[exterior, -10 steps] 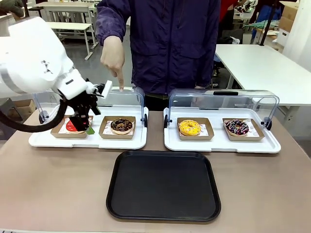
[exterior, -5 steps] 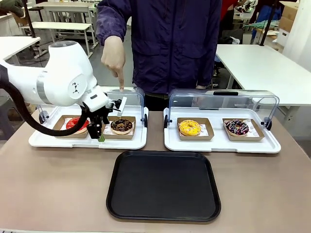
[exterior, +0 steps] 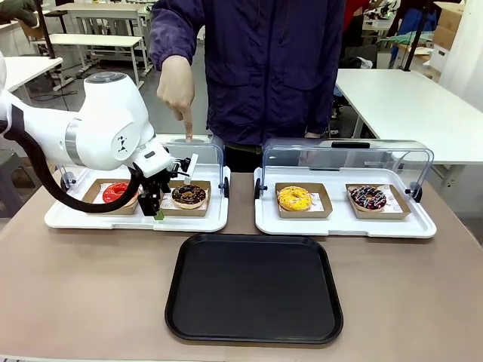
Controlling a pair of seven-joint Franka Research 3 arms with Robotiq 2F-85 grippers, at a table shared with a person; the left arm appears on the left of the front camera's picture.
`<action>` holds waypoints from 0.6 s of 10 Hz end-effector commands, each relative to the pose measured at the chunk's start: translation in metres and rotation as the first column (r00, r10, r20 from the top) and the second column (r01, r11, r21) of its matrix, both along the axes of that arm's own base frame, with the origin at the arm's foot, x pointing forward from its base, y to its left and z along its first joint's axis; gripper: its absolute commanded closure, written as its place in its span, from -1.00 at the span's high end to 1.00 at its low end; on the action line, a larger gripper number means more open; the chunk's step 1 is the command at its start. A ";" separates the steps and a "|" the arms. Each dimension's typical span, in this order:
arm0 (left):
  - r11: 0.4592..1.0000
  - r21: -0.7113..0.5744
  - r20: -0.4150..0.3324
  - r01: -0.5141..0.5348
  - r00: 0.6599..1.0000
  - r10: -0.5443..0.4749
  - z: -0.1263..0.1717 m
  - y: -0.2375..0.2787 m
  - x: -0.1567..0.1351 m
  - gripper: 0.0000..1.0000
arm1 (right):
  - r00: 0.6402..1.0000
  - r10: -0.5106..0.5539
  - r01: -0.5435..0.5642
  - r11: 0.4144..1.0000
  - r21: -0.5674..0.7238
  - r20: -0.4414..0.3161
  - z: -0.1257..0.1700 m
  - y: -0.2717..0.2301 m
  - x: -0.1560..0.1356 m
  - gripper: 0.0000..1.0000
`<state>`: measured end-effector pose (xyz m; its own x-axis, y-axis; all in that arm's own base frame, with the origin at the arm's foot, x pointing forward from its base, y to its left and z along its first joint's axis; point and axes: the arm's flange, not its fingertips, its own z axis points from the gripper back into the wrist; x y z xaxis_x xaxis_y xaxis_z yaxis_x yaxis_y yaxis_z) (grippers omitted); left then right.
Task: Move the second donut from the left to the tray.
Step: Pick up the Paper togo box containing the Donut indicated by the person and place it on the Handle tray.
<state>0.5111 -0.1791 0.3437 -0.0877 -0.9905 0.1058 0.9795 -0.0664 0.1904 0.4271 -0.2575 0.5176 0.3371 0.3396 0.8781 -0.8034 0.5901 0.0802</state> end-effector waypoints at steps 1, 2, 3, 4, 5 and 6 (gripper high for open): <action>1.000 0.019 0.016 -0.017 1.000 0.017 -0.006 -0.003 0.007 1.00 | 1.000 0.005 -0.005 1.000 -0.003 0.005 0.002 0.001 0.000 1.00; 1.000 0.021 0.018 -0.018 1.000 0.017 -0.009 -0.002 0.009 1.00 | 1.000 0.005 -0.005 1.000 -0.003 0.005 0.002 0.001 0.000 1.00; 1.000 0.021 0.020 -0.020 1.000 0.019 -0.012 -0.002 0.013 1.00 | 1.000 0.005 -0.005 1.000 -0.003 0.005 0.002 0.001 0.000 1.00; 0.999 0.027 0.027 -0.024 0.999 0.023 -0.014 -0.001 0.015 1.00 | 1.000 0.005 -0.005 1.000 -0.003 0.005 0.002 0.001 0.000 1.00; 0.999 0.028 0.030 -0.028 0.999 0.027 -0.016 0.000 0.018 1.00 | 1.000 0.005 -0.005 1.000 -0.003 0.005 0.002 0.001 0.000 1.00; 0.999 0.026 0.025 -0.027 0.999 0.026 -0.019 0.000 0.021 1.00 | 1.000 0.005 -0.005 1.000 -0.003 0.005 0.002 0.001 0.000 1.00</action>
